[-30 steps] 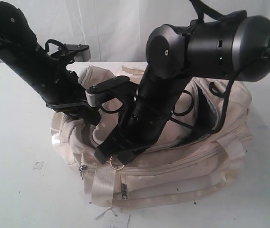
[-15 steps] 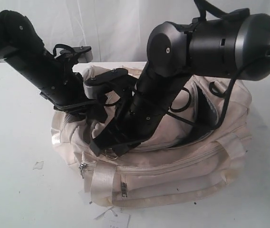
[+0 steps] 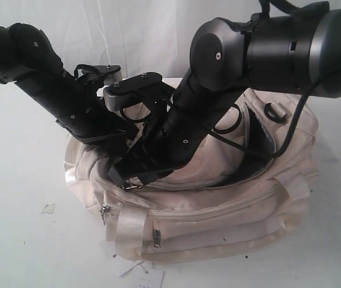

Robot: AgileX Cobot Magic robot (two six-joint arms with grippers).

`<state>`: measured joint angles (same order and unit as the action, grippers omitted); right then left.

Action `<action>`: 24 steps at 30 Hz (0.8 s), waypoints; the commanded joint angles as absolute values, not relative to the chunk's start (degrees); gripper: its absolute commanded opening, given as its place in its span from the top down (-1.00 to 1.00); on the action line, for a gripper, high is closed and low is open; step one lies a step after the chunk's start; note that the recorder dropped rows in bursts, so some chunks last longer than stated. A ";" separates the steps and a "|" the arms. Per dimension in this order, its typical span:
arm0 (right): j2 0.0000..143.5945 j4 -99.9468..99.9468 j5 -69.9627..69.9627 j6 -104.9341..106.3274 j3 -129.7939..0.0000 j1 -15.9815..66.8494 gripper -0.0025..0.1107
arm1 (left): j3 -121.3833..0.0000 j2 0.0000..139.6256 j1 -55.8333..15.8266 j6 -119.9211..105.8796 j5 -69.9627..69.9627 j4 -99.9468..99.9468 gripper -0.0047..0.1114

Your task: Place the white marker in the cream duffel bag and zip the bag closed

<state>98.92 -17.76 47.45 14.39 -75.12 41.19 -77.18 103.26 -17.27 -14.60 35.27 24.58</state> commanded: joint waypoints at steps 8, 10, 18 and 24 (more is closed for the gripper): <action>98.38 -8.17 53.09 5.66 -75.33 41.15 0.96 | -76.79 103.35 -17.17 -14.75 30.23 22.47 0.92; 98.38 -3.62 55.54 2.53 -75.33 41.15 0.96 | -76.79 103.35 -16.59 -14.62 29.00 22.63 0.92; 97.39 3.71 58.35 -0.46 -75.33 41.15 0.96 | -76.79 103.35 -9.84 -13.68 27.84 22.63 0.92; 96.59 7.73 60.72 -1.80 -75.33 41.15 0.96 | -76.79 103.35 -5.08 -13.98 29.74 22.63 0.92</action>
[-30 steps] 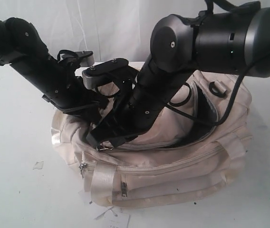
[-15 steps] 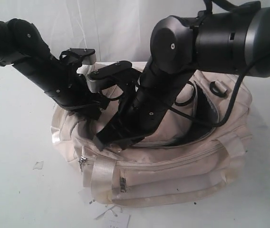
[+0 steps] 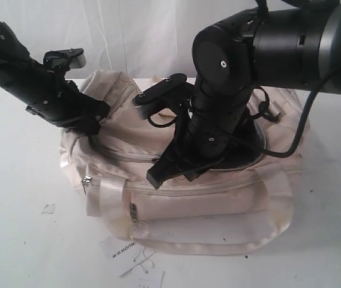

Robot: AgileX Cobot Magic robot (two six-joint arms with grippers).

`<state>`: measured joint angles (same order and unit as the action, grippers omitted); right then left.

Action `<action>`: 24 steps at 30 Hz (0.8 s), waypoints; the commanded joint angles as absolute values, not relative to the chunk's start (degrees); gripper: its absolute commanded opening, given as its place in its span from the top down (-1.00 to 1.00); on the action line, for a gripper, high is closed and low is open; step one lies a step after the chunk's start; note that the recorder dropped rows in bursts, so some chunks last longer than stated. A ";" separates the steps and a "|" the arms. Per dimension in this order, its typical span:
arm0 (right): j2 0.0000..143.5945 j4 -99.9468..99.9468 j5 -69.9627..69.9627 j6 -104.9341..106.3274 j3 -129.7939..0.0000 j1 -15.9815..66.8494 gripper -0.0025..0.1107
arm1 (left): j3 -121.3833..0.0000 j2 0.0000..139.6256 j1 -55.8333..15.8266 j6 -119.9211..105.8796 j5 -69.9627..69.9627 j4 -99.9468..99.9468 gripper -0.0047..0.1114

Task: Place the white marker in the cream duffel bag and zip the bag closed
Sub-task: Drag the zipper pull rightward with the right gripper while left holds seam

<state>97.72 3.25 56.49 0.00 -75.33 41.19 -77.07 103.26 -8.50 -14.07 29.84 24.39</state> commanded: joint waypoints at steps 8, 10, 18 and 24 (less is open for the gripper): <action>96.59 7.74 54.89 -2.91 -75.33 41.06 0.96 | -76.79 103.25 -4.77 -26.66 31.87 31.60 0.89; 96.59 7.34 54.76 -2.91 -75.33 41.06 0.96 | -76.79 102.97 -4.77 -33.26 33.02 35.29 0.77; 96.59 7.68 52.83 -2.91 -75.33 41.06 0.96 | -76.79 96.89 -4.77 -57.94 38.88 48.56 0.11; 96.59 7.68 52.68 -2.91 -75.33 40.93 0.96 | -76.79 94.71 -4.77 -82.71 56.19 49.69 -0.02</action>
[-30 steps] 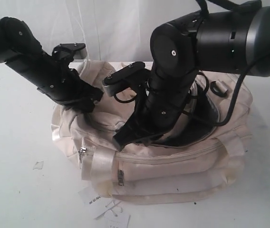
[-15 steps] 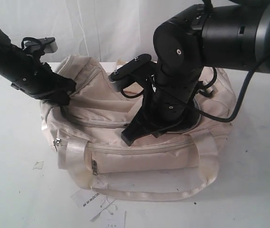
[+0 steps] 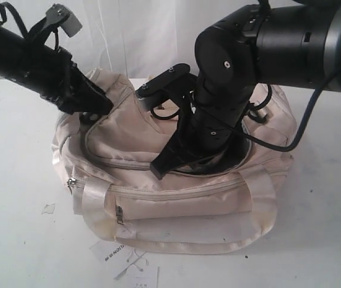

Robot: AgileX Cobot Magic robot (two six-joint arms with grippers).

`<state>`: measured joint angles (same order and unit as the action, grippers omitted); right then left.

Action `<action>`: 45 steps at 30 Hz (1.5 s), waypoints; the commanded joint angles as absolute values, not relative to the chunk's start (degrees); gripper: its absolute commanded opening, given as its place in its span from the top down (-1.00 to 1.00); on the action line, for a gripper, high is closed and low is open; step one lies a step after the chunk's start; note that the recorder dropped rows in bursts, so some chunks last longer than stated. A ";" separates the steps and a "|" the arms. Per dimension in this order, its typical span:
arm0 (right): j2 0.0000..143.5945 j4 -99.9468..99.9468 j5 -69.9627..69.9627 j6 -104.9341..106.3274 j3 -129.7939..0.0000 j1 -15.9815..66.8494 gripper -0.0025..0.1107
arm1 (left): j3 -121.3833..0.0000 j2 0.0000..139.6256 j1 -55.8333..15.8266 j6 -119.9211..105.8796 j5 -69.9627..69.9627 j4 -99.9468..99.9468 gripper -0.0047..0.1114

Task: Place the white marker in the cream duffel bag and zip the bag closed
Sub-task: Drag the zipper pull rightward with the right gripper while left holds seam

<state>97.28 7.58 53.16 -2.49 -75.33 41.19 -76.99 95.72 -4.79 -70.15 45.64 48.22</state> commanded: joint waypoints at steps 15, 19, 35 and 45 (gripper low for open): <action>96.59 7.78 52.48 -1.71 -75.33 40.93 0.96 | -76.60 97.25 -6.01 -91.36 65.02 56.31 -0.19; 96.59 7.77 51.34 -1.71 -75.33 40.46 0.96 | -76.60 98.37 -8.86 -91.46 64.65 53.95 -0.19; 92.98 6.90 50.74 -1.83 -75.33 38.23 0.96 | -76.60 100.84 -14.09 -86.95 52.91 43.43 -0.19; 91.43 6.71 49.99 -1.83 -75.33 38.23 0.96 | -76.60 105.52 -14.09 -86.71 51.63 48.08 -0.09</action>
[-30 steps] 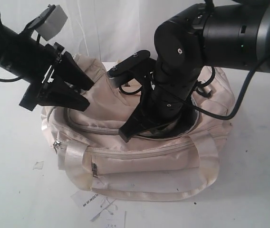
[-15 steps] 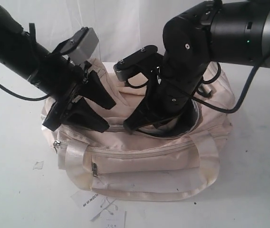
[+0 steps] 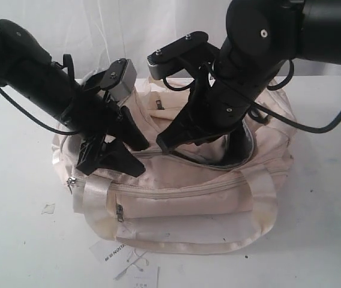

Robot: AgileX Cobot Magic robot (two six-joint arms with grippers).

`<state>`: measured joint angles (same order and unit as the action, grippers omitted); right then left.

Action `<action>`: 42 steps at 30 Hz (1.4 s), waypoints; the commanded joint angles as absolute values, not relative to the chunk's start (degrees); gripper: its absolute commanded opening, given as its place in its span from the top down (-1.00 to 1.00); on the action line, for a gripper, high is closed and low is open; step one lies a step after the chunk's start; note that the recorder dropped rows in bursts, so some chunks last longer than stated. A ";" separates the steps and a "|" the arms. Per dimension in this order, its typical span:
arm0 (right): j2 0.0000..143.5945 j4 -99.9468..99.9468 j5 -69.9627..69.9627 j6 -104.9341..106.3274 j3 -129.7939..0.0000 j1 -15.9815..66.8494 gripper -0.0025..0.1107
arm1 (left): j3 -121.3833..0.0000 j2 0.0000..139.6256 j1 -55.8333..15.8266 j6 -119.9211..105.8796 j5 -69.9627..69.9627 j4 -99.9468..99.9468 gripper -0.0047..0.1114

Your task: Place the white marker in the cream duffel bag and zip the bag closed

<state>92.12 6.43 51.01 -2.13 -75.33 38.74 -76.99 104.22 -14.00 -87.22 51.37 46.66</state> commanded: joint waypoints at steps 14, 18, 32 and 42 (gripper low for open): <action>91.43 4.85 45.50 -3.31 -75.33 38.23 0.96 | -76.60 105.75 -14.09 -86.71 51.01 47.49 0.92; 91.43 4.78 47.25 -3.31 -75.33 38.23 0.96 | -76.60 105.75 -14.09 -86.21 50.69 47.49 0.92; 91.43 12.58 61.62 -3.31 -75.22 35.93 0.96 | -76.60 105.44 -13.84 -76.42 43.10 47.48 0.92; 91.35 14.18 67.11 -2.15 -75.22 30.39 0.96 | -76.60 105.44 -13.84 -76.42 43.10 47.48 0.92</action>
<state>92.12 11.90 65.37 -2.94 -75.33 31.68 -76.99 105.64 -14.00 -76.95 43.93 47.12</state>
